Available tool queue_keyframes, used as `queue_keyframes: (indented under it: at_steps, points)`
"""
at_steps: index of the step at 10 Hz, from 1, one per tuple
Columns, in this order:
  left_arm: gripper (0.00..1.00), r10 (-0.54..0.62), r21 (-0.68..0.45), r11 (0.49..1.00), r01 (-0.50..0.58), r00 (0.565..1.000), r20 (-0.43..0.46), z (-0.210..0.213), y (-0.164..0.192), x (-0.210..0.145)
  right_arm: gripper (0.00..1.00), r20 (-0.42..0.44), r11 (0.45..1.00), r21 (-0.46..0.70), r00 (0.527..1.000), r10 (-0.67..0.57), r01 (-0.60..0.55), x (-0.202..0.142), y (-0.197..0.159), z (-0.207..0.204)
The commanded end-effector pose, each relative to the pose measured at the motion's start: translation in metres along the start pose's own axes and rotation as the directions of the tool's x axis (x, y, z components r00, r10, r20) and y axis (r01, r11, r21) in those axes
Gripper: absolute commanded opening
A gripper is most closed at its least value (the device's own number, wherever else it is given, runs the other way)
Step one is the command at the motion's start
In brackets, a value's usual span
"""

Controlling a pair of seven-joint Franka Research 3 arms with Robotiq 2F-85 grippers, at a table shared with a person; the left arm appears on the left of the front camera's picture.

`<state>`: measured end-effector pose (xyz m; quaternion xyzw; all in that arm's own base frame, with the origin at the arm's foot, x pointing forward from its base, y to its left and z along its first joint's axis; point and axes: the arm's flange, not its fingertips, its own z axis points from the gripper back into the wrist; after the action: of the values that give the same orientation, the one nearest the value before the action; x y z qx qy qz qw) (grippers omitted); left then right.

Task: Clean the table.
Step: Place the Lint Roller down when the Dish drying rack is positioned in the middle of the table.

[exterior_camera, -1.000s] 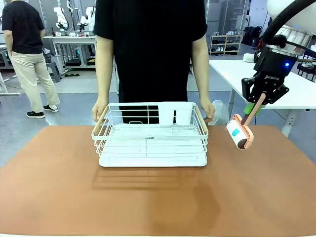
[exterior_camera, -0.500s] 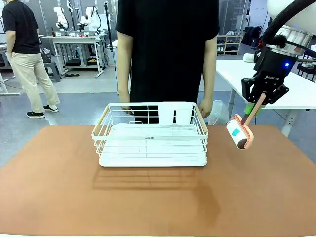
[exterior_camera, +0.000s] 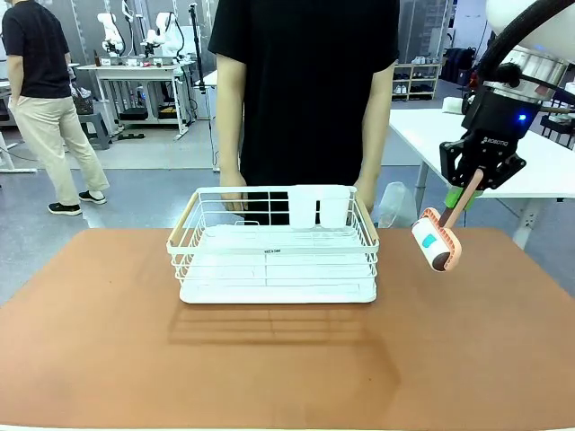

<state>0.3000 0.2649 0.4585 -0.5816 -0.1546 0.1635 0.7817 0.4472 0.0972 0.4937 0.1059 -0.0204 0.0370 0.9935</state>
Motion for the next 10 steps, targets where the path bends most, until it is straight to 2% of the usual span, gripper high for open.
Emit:
queue_keyframes:
  at_steps: [1,2,3,4,5,6,7,8,9,10]
  points:
    - [1.0,-0.008,-0.006,1.0,0.008,1.0,0.001,0.003,-0.002,-0.002,0.21,0.021,0.974,0.026,0.975,-0.223,0.223,0.013,0.003,-0.001]
    - [1.0,-0.008,-0.006,1.0,0.008,1.0,0.001,0.003,-0.002,-0.002,0.21,-0.028,0.903,0.036,0.903,-0.428,0.429,0.027,0.005,-0.006]
    - [1.0,-0.008,-0.006,1.0,0.008,1.0,0.001,0.003,-0.002,-0.002,0.21,-0.068,0.766,0.029,0.766,-0.64,0.642,0.038,0.008,-0.008]
    - [1.0,-0.008,-0.006,1.0,0.008,1.0,0.001,0.003,-0.002,-0.002,0.21,-0.012,0.631,0.056,0.633,-0.774,0.774,0.047,0.005,-0.014]
    - [1.0,-0.008,-0.006,1.0,0.008,1.0,0.001,0.003,-0.002,-0.002,0.21,0.08,0.484,0.1,0.478,-0.875,0.869,0.058,-0.002,-0.025]
    - [1.0,-0.008,-0.006,1.0,0.008,1.0,0.001,0.003,-0.002,-0.002,0.21,0.064,0.33,0.099,0.325,-0.944,0.939,0.066,-0.008,-0.036]
    - [1.0,-0.008,-0.006,1.0,0.008,1.0,0.001,0.003,-0.002,-0.002,0.21,0.088,0.161,0.186,0.147,-0.985,0.969,0.074,-0.014,-0.048]
    - [1.0,-0.008,-0.006,1.0,0.008,1.0,0.001,0.003,-0.002,-0.002,0.21,0.116,0.123,0.178,0.103,-0.988,0.976,0.074,-0.019,-0.061]
    - [1.0,-0.008,-0.006,1.0,0.008,1.0,0.001,0.003,-0.002,-0.002,0.21,0.191,0.11,0.168,0.077,-0.979,0.98,0.073,-0.023,-0.072]
    - [1.0,-0.008,-0.006,1.0,0.008,1.0,0.001,0.003,-0.002,-0.002,0.21,0.203,0.051,0.222,0.005,-0.979,0.974,0.076,-0.026,-0.075]
